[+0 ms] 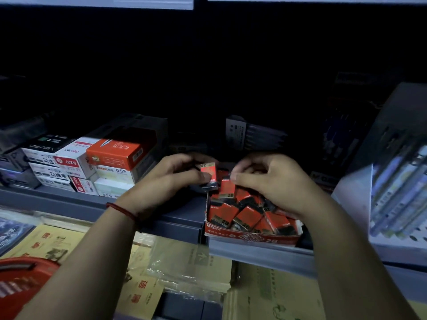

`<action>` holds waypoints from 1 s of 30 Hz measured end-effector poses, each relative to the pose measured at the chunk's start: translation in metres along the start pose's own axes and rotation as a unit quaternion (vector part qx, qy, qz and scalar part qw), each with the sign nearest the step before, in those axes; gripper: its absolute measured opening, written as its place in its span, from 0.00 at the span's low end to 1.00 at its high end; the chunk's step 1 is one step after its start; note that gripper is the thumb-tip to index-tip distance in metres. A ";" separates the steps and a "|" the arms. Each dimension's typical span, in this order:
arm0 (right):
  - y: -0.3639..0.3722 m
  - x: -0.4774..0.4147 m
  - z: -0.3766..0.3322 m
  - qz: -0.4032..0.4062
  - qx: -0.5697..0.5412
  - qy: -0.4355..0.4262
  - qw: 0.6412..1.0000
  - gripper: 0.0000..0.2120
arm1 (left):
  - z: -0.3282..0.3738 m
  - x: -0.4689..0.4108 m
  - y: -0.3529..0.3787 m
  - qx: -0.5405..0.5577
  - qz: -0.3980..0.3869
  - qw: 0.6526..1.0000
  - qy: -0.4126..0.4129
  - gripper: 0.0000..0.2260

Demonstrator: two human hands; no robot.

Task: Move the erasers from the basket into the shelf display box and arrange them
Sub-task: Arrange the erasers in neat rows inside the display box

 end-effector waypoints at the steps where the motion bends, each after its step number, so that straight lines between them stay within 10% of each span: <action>1: 0.001 0.001 0.001 -0.012 0.003 -0.003 1.000 0.04 | -0.001 -0.001 0.001 0.001 0.006 1.000 0.001 0.16; 30: 0.005 -0.008 0.000 -0.014 0.376 0.035 0.926 0.05 | -0.004 -0.005 0.017 -0.033 -0.007 0.998 0.045 0.16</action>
Point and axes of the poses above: each hand's wrist, its own x-axis away from the middle knuckle, its own y-axis out of the palm, z = x × y, the point moved 5 cm from there along -x, towards the middle knuckle, and after that the axes turned 11 degrees about -x, right-handed, at the moved point
